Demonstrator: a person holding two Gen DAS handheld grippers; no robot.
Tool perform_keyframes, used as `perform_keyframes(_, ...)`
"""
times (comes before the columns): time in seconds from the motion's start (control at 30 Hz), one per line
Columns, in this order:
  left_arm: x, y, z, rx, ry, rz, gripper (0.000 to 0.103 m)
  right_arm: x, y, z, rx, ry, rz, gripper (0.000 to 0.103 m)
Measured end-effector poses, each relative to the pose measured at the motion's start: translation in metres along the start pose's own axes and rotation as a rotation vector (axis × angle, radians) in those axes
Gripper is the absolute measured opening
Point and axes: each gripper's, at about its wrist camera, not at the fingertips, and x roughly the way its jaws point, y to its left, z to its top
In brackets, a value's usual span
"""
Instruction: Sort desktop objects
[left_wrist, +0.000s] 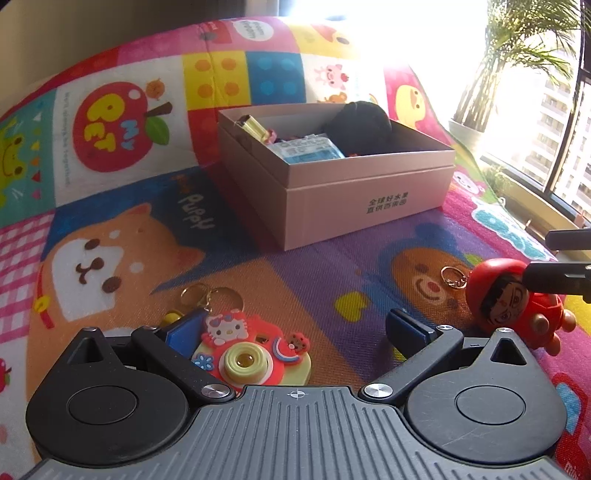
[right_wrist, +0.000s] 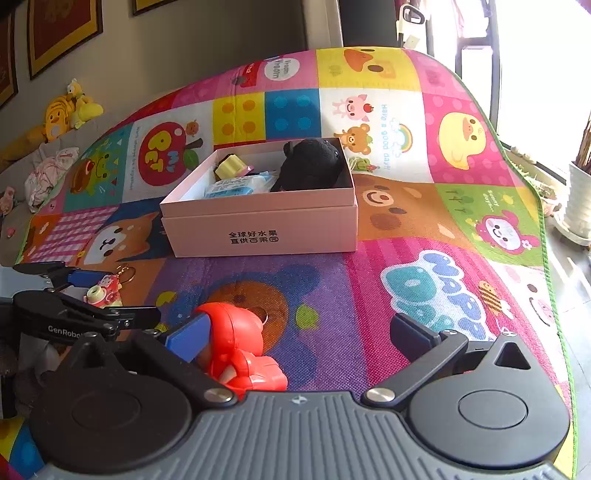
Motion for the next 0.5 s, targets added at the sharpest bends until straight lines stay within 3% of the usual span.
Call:
perform_keyframes(0.27,-0.023,-0.022,-0.020,0.071,0.012,-0.070,0.103,-0.004,0.011,-0.004,-0.058,0.038,0.084,0.103)
perform_keyframes(0.4,-0.032,-0.034,-0.029,0.089,0.024,-0.037,0.103,-0.009,0.030,-0.009,-0.138,0.026,0.109,0.103)
perform_keyframes(0.5,-0.036,-0.035,-0.033,0.062,0.020,-0.011,0.103,-0.009,0.042,-0.012,-0.223,0.019,0.075,0.094)
